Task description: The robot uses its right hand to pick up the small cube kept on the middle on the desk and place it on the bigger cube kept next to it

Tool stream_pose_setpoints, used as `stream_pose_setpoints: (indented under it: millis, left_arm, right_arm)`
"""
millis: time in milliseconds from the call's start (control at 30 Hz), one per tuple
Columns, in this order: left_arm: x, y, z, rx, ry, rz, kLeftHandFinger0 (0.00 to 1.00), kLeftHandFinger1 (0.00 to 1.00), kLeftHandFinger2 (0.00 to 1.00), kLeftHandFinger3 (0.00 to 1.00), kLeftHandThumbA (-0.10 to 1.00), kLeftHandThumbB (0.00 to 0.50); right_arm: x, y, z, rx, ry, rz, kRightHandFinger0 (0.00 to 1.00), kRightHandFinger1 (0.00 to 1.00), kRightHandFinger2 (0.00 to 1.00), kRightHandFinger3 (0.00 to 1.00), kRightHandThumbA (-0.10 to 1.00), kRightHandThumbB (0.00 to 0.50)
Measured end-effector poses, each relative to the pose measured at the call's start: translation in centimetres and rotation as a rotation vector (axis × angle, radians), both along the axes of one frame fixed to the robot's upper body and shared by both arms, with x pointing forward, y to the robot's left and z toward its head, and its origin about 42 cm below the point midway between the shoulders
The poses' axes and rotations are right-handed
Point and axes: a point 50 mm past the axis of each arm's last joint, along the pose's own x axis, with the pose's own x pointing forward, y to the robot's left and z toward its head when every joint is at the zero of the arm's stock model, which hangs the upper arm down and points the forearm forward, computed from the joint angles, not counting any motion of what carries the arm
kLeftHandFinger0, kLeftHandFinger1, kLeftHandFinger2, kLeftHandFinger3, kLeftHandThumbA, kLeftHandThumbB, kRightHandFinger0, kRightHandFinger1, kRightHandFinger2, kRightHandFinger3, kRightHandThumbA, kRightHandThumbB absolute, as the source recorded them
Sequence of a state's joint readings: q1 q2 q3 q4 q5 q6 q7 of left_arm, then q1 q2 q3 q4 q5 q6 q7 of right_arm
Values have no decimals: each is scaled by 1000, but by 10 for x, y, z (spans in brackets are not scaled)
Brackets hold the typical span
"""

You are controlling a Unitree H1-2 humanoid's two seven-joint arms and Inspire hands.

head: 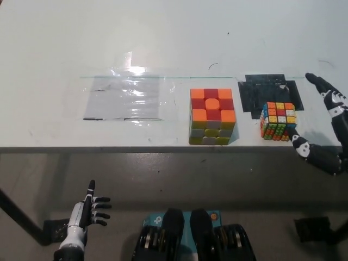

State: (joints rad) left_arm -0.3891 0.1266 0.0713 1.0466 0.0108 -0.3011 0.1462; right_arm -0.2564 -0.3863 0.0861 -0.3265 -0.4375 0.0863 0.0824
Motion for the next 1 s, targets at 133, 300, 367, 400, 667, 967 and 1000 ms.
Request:
stream_pose_setpoints:
  millis: [133, 300, 367, 400, 667, 967, 1000]
  left_arm:
    - [0, 0, 0, 1, 0, -1, 411, 416, 520, 495, 1000, 136]
    - [1, 0, 1, 8, -1, -7, 439, 444, 526, 483, 1000, 148]
    - [1, 1, 1, 10, -1, -6, 452, 458, 555, 532, 1000, 163]
    - [2, 0, 1, 10, -2, -6, 455, 461, 559, 538, 1000, 154]
    - [2, 0, 2, 11, -1, -6, 459, 457, 532, 496, 1000, 149]
    - [5, -1, 4, 9, -7, -9, 417, 415, 487, 453, 1000, 125]
    - [6, -1, 4, 9, -7, -10, 406, 408, 482, 456, 1000, 116]
  right_arm:
    - [20, 0, -3, -26, 29, -13, 1000, 1000, 1000, 1000, 697, 402]
    - [39, 3, -6, -52, 48, -16, 1000, 1000, 1000, 1000, 668, 430]
    - [47, 6, -10, -70, 63, -8, 1000, 1000, 1000, 1000, 690, 438]
    - [50, 7, -13, -77, 73, -7, 1000, 1000, 1000, 1000, 686, 439]
    - [81, 22, -28, -115, 141, 15, 1000, 1000, 1000, 1000, 664, 449]
    - [101, 31, -46, -130, 191, 17, 1000, 1000, 1000, 1000, 593, 447]
    - [102, 32, -51, -133, 201, 19, 1000, 1000, 1000, 1000, 591, 444]
